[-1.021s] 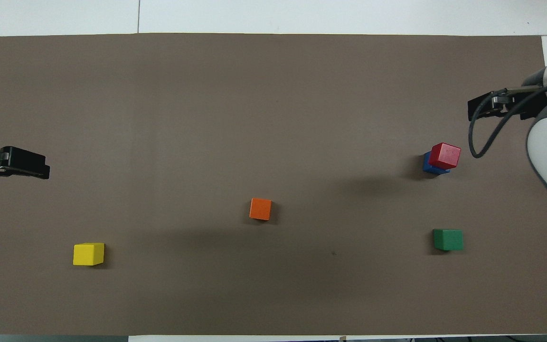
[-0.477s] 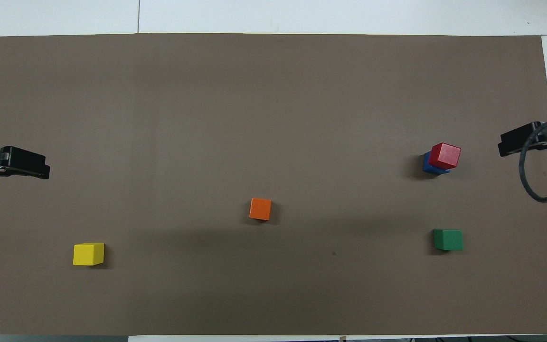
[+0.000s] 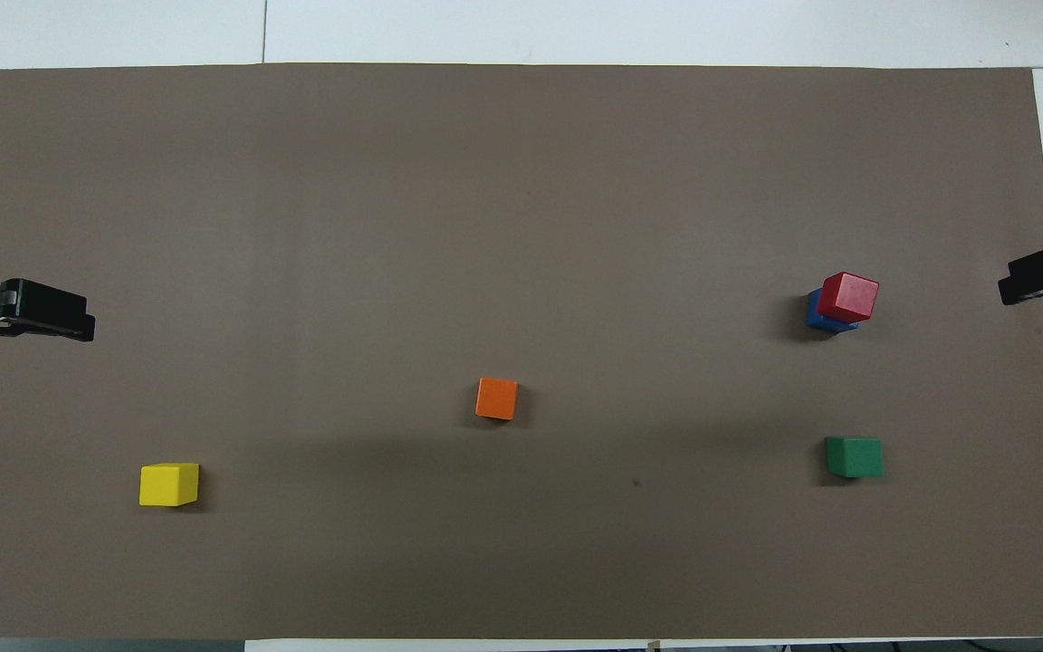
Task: Transfer red block to right arm and stack on blue block
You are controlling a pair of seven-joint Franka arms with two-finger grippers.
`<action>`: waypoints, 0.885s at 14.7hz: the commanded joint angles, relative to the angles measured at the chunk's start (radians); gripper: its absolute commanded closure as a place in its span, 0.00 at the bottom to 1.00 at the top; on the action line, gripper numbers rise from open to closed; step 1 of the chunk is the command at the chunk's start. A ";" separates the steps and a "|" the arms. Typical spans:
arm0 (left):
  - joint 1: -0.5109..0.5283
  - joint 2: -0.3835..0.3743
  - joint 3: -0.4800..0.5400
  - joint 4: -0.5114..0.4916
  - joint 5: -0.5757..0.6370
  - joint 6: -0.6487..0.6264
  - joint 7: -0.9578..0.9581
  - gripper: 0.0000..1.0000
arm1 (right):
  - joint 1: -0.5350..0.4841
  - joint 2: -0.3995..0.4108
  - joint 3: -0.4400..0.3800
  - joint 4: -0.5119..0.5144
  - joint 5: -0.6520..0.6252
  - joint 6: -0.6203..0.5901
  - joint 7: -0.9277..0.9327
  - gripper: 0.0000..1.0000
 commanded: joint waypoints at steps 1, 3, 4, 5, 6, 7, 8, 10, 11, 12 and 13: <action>-0.008 -0.016 0.012 -0.006 -0.008 -0.012 -0.002 0.00 | -0.009 -0.076 0.010 -0.082 0.005 0.043 -0.007 0.00; -0.008 -0.016 0.012 -0.006 -0.008 -0.012 -0.002 0.00 | 0.025 -0.082 -0.005 -0.086 0.002 0.045 0.009 0.00; -0.008 -0.016 0.012 -0.006 -0.008 -0.012 -0.002 0.00 | 0.045 -0.082 -0.028 -0.084 0.002 0.045 0.024 0.00; -0.008 -0.016 0.012 -0.006 -0.008 -0.012 -0.002 0.00 | 0.062 -0.082 -0.046 -0.083 0.002 0.045 0.024 0.00; -0.008 -0.016 0.012 -0.006 -0.008 -0.012 -0.002 0.00 | 0.064 -0.082 -0.051 -0.083 0.002 0.046 0.023 0.00; -0.008 -0.016 0.012 -0.006 -0.008 -0.012 -0.002 0.00 | 0.064 -0.082 -0.052 -0.081 0.002 0.046 0.023 0.00; -0.008 -0.016 0.012 -0.006 -0.008 -0.012 -0.002 0.00 | 0.064 -0.082 -0.052 -0.083 0.002 0.046 0.023 0.00; -0.008 -0.016 0.012 -0.006 -0.008 -0.012 -0.002 0.00 | 0.061 -0.080 -0.052 -0.081 0.002 0.045 0.026 0.00; -0.008 -0.016 0.012 -0.006 -0.008 -0.012 -0.002 0.00 | 0.057 -0.080 -0.052 -0.078 0.002 0.045 0.026 0.00; -0.008 -0.016 0.012 -0.006 -0.008 -0.012 -0.002 0.00 | 0.056 -0.079 -0.051 -0.076 0.002 0.045 0.026 0.00; -0.008 -0.016 0.012 -0.006 -0.008 -0.012 -0.002 0.00 | 0.056 -0.079 -0.051 -0.076 0.002 0.045 0.027 0.00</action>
